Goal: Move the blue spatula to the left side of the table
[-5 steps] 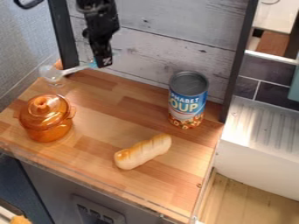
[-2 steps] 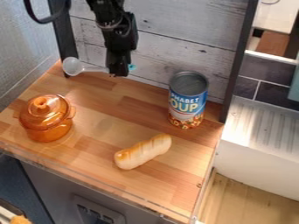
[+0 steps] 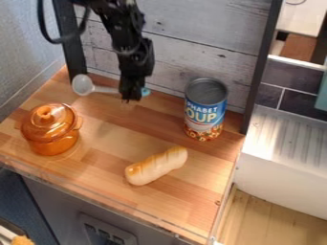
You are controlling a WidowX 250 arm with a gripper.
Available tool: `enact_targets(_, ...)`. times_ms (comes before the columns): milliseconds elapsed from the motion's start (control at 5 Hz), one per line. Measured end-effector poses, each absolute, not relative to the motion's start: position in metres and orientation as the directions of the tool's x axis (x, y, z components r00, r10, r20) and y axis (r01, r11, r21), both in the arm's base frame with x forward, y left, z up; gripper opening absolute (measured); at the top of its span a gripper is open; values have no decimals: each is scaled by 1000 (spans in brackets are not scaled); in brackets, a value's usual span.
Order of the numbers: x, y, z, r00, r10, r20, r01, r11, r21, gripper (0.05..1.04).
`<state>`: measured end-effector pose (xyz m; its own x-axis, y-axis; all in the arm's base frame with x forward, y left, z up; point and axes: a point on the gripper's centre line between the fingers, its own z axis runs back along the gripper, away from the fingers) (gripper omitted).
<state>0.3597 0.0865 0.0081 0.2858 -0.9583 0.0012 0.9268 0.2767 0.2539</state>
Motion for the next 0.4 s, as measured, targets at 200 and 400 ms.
enact_targets(200, 360, 85, -9, 316, -948, 24, 920, 313, 236, 328)
enact_targets(400, 361, 87, -28, 334, -943, 6, 923, 328, 202, 328)
